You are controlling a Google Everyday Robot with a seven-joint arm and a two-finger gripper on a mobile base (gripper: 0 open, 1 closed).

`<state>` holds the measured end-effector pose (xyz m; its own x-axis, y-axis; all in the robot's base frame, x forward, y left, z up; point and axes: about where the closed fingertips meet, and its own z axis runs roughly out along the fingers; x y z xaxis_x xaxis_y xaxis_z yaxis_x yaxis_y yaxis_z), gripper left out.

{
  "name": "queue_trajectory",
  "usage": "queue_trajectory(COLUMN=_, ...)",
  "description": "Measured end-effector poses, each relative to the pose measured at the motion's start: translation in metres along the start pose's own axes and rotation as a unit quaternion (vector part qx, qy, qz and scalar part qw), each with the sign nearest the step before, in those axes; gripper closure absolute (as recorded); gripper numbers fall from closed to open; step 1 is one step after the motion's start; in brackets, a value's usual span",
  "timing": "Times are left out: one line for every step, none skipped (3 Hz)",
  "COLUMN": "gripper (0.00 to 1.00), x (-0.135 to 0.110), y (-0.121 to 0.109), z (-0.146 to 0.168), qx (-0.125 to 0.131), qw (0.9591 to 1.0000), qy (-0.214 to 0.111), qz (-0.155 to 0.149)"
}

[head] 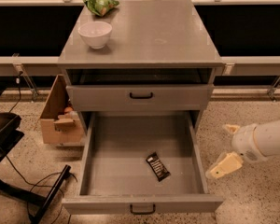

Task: Place rxbar chocolate into middle drawer

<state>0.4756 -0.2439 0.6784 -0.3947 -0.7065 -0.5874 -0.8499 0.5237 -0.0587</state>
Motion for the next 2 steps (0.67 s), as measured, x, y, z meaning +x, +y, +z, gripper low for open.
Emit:
queue_trajectory(gripper=0.0, x=-0.013, y=0.007, z=-0.052, qx=0.017, qw=0.9997, qy=-0.003, qz=-0.015)
queue_trajectory(gripper=0.0, x=-0.035, y=0.02, z=-0.069, qx=0.068, qw=0.9973, qy=0.013, qz=-0.025)
